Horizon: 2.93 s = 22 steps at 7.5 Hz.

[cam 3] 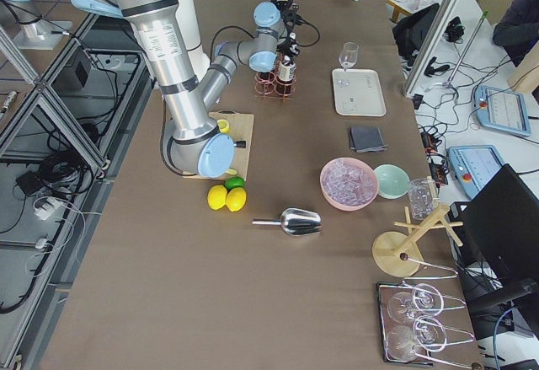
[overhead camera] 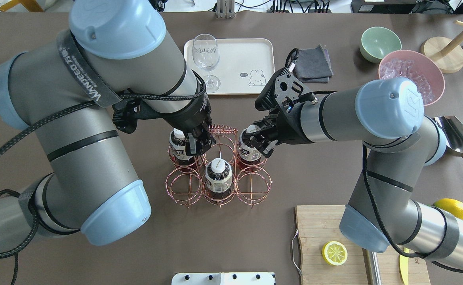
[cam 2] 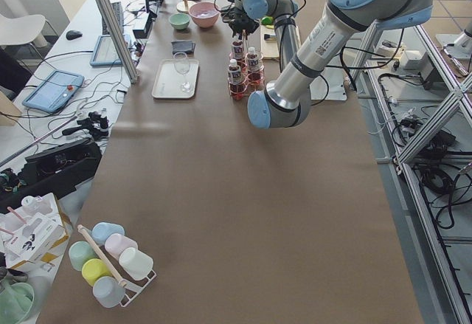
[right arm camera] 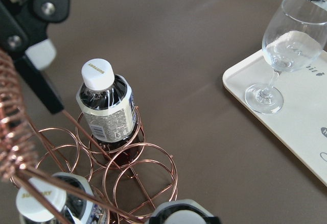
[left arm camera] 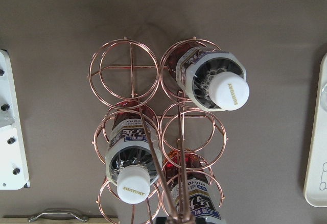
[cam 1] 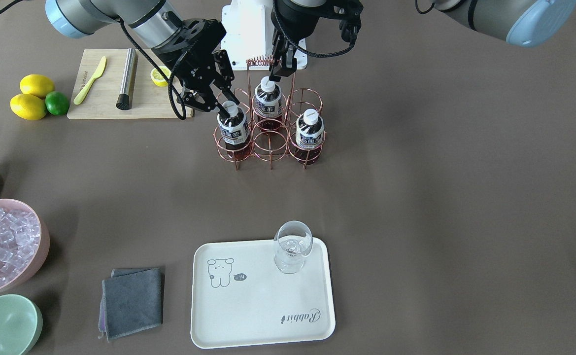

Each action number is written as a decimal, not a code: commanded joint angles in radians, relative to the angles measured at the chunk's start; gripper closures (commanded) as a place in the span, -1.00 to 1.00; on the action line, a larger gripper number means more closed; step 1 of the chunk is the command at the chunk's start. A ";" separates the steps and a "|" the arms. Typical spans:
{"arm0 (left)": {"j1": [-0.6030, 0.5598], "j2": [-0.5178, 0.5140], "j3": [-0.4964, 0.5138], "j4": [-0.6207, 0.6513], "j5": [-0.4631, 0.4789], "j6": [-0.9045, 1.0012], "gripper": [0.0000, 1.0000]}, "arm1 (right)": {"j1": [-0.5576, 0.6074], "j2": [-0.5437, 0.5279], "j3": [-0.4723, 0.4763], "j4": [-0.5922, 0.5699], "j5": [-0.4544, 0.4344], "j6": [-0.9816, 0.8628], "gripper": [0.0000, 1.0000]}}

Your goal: Take tea from basket to plate

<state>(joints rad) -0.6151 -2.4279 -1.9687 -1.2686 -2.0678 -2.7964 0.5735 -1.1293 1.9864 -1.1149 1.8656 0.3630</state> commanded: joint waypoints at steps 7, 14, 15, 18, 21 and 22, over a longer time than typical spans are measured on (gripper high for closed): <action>0.000 0.000 0.002 0.000 0.000 0.003 1.00 | 0.005 -0.014 0.101 -0.087 0.037 -0.070 1.00; -0.018 0.007 -0.002 0.000 -0.023 0.006 1.00 | 0.126 0.014 0.114 -0.137 0.159 -0.070 1.00; -0.023 0.007 -0.003 0.000 -0.025 0.006 1.00 | 0.140 0.031 0.135 -0.188 0.173 -0.070 1.00; -0.023 0.009 -0.001 0.000 -0.023 0.008 1.00 | 0.238 0.046 0.135 -0.217 0.262 -0.070 1.00; -0.031 0.009 -0.003 0.000 -0.031 0.009 1.00 | 0.417 0.055 0.094 -0.298 0.338 -0.070 1.00; -0.052 0.012 -0.006 0.000 -0.043 0.009 1.00 | 0.481 0.059 0.039 -0.299 0.378 -0.070 1.00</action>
<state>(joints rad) -0.6451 -2.4188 -1.9711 -1.2686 -2.0957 -2.7881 0.9420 -1.0760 2.0944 -1.3929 2.1854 0.2928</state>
